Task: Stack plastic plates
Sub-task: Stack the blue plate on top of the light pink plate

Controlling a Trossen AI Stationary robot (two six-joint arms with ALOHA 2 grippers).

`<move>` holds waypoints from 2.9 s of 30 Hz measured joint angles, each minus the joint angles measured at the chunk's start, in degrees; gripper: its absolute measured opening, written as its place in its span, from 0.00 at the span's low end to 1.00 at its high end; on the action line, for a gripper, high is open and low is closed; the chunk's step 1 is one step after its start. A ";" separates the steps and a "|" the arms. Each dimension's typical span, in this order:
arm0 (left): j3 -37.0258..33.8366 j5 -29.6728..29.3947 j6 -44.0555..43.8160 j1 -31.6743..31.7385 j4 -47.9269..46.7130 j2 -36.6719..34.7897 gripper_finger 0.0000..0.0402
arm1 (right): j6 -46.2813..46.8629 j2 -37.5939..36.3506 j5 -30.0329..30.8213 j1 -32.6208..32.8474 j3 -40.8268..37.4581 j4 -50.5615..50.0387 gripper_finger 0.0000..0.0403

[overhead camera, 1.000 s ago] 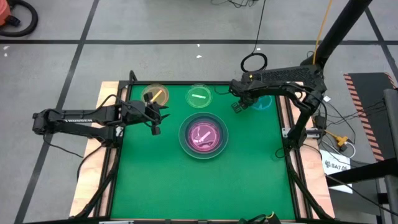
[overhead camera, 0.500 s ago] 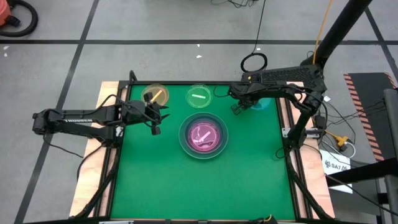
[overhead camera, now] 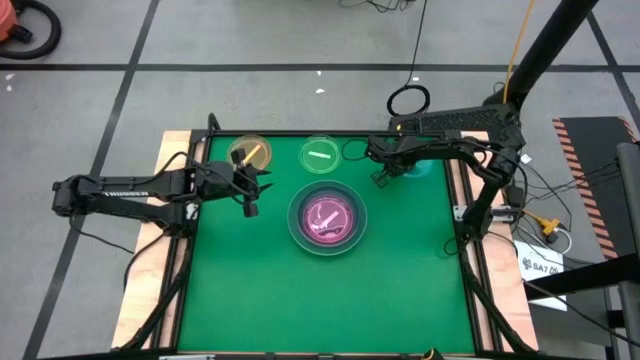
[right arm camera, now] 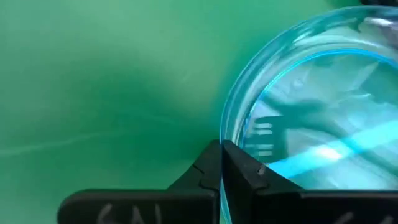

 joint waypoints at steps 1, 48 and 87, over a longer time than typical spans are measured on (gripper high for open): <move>0.00 0.00 0.01 0.00 0.00 -0.01 0.37 | 0.00 -0.34 0.00 0.31 -0.03 -0.15 0.00; 0.00 0.00 0.20 0.00 0.50 0.00 0.37 | -16.17 -10.96 -2.24 28.51 10.60 4.83 0.00; 0.00 0.00 0.24 -0.01 1.27 0.01 0.37 | -36.00 -5.41 -15.02 43.80 11.43 13.01 0.01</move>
